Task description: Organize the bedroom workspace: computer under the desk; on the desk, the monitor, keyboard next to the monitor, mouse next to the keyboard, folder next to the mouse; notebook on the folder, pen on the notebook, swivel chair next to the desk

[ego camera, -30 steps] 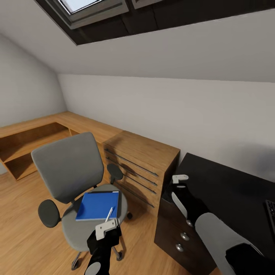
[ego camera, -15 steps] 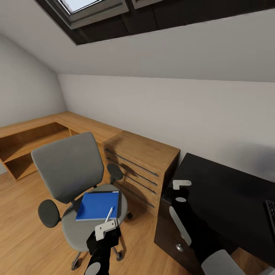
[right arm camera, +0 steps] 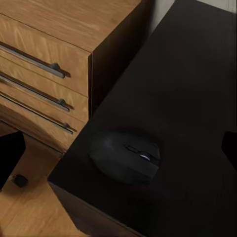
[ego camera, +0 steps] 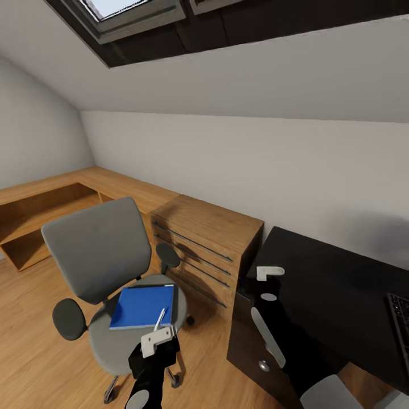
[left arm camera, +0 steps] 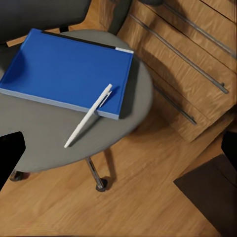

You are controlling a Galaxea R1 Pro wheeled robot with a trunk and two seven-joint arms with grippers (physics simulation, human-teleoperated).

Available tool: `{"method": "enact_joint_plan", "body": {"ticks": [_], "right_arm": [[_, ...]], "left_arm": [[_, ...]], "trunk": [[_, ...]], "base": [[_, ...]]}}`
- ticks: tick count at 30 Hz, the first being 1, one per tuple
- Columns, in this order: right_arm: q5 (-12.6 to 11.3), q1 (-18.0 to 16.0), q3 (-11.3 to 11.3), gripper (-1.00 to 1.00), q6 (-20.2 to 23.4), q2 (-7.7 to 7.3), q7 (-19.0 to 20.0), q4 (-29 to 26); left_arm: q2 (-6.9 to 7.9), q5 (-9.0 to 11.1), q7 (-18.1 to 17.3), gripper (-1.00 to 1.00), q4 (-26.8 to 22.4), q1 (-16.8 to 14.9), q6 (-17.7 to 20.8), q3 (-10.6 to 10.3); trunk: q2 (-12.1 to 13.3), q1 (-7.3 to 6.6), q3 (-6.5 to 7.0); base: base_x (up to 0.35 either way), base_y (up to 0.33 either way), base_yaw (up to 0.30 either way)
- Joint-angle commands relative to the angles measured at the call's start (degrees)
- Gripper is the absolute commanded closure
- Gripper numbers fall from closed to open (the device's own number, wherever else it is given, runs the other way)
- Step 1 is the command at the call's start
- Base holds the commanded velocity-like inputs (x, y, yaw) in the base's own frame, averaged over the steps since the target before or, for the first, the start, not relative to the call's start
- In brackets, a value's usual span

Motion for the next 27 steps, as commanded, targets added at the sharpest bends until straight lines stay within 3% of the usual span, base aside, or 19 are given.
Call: {"method": "enact_joint_plan", "body": {"ticks": [1,27], "right_arm": [[-0.5,-0.1,0.1,-1.0,0.1,-0.01,-0.5,0.0],[-1.1,0.7,0.1,-1.0,-0.5,0.09,-0.4,0.2]], "left_arm": [[0.05,0.2,0.4,-1.0,-0.1,-0.1,0.4,0.0],[0.05,0.6,0.3,-1.0,-0.1,0.0,0.4,0.4]], "trunk": [[-0.1,-0.02,-0.02],[-0.1,-0.02,1.04]], "base": [[-0.25,0.133,-0.255],[-0.272,0.205,-0.267]]}}
